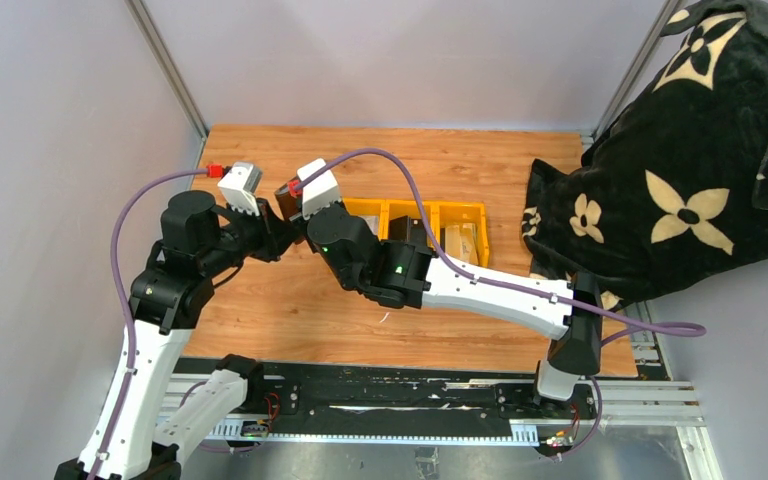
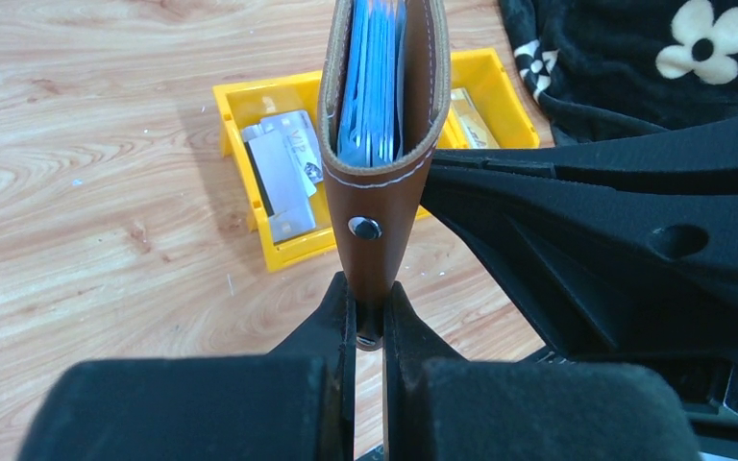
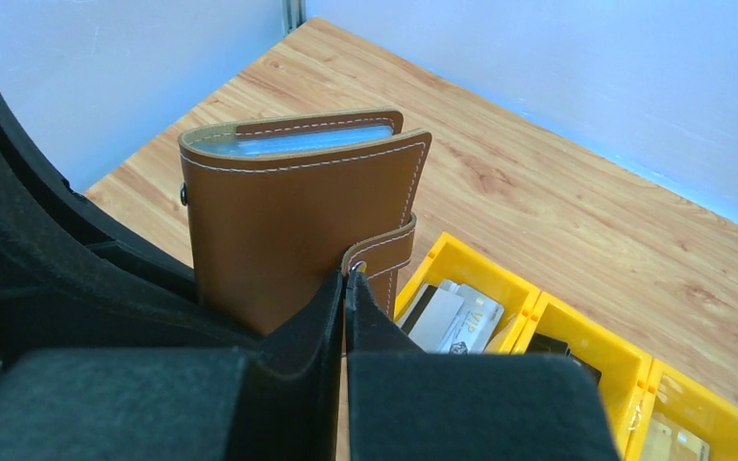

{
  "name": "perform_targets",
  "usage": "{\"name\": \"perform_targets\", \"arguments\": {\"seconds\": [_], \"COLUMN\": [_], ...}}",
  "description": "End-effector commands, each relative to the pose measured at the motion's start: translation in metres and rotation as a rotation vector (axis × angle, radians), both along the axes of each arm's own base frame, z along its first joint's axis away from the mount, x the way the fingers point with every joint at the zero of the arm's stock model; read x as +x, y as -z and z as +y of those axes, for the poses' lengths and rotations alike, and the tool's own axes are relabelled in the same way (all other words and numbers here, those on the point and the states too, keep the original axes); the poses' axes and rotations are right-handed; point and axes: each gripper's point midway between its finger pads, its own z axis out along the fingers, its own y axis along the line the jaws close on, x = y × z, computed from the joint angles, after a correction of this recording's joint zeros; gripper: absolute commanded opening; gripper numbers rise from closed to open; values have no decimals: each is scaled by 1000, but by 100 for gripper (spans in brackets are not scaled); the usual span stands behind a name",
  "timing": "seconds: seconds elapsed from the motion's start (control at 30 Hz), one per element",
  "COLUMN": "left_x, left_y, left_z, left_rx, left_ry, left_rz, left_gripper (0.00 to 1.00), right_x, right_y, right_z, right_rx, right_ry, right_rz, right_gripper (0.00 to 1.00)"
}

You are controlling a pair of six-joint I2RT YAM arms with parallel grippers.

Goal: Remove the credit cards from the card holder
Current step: Open the card holder at the center of the board.

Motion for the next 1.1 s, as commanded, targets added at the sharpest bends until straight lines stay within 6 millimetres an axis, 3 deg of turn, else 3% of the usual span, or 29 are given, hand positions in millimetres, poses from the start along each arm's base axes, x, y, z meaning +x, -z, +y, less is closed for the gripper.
{"name": "perform_targets", "arguments": {"seconds": [0.0, 0.3, 0.6, 0.7, 0.83, 0.87, 0.9, 0.93, 1.0, 1.07], "left_x": [-12, -17, -26, -25, -27, -28, -30, -32, -35, -38], "left_y": [-14, -15, -28, -24, -27, -29, -33, -37, -43, -50], "left_z": [-10, -8, -13, -12, -13, -14, -16, -18, -20, -24], "left_rx": [-38, -18, -12, 1, -4, -5, -4, -8, -17, -41], "left_ry": [75, 80, 147, 143, 155, 169, 185, 203, 223, 247], "left_rz": [-35, -45, -93, -80, -88, -97, -115, -126, -143, -155], "left_gripper": [0, 0, 0, 0, 0, 0, 0, 0, 0, 0], "right_x": [18, 29, 40, 40, 30, 19, 16, 11, -8, -25], "right_y": [-3, -13, -14, -15, -19, -19, -24, -26, -29, -21], "right_z": [-14, -46, -82, -91, -87, -76, -82, -83, -85, -91], "right_rx": [-28, -14, 18, 62, 142, 178, 247, 286, 351, 361], "right_ry": [129, 216, 252, 226, 26, -114, -186, -271, -447, -545], "right_rz": [-41, -73, -53, -32, 22, 64, 113, 144, 205, 198], "right_gripper": [0, 0, 0, 0, 2, 14, 37, 49, 65, 71]}}
